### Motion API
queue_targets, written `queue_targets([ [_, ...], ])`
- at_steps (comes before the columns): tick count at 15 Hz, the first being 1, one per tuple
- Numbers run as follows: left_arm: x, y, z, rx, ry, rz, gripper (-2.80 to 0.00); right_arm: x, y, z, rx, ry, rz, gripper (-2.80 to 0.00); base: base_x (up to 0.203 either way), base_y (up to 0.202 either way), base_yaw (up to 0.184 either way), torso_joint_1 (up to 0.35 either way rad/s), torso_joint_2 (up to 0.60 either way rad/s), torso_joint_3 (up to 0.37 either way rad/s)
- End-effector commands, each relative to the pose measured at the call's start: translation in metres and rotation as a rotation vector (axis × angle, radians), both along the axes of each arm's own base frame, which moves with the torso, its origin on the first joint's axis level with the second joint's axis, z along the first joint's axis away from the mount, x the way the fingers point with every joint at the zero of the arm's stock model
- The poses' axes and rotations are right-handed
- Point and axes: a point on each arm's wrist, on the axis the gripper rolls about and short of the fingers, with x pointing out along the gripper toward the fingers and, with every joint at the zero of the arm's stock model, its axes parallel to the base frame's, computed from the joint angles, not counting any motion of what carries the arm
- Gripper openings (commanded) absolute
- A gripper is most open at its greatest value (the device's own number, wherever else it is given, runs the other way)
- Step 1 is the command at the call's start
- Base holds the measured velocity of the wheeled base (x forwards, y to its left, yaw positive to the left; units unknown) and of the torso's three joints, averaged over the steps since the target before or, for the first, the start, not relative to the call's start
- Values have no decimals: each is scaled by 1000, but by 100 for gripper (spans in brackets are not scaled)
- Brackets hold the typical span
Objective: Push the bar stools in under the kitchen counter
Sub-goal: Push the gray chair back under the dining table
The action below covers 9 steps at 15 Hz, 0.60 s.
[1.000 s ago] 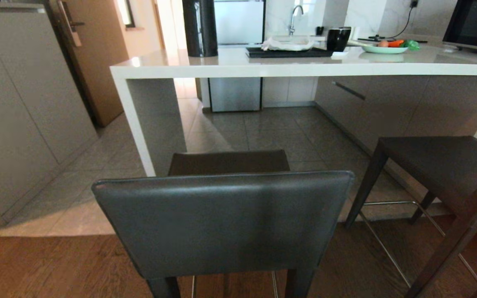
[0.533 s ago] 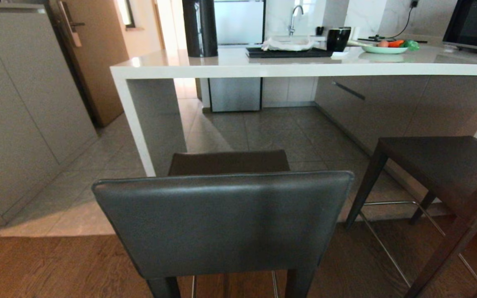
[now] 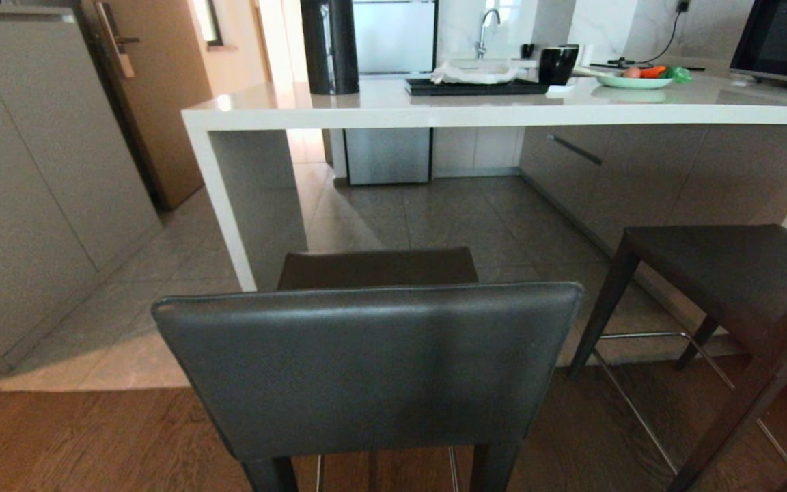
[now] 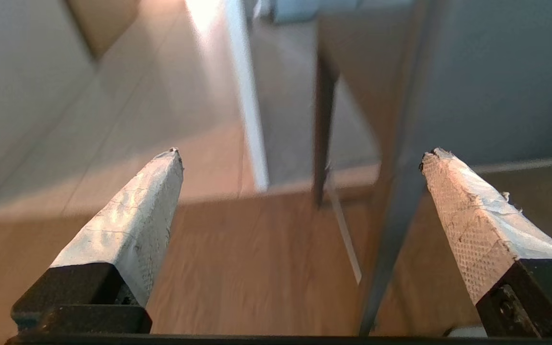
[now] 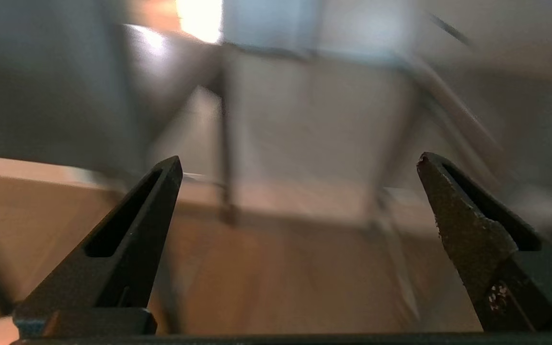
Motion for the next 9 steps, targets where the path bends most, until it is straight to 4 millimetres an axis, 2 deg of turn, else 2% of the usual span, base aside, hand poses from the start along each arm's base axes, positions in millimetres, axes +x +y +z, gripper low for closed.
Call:
queue_targets([
  [1,0,0,-1,2,9,9,0,0,-2,-7,13,40,-106,0,0,0,0,0,0,0],
  [3,0,0,-3,1,28,7,0,0,-3,-13,39,95,-108,0,0,0,0,0,0,0],
  [9,0,0,-3,7,26,-12,0,0,-2,-12,36,93,-79,0,0,0,0,0,0,0],
])
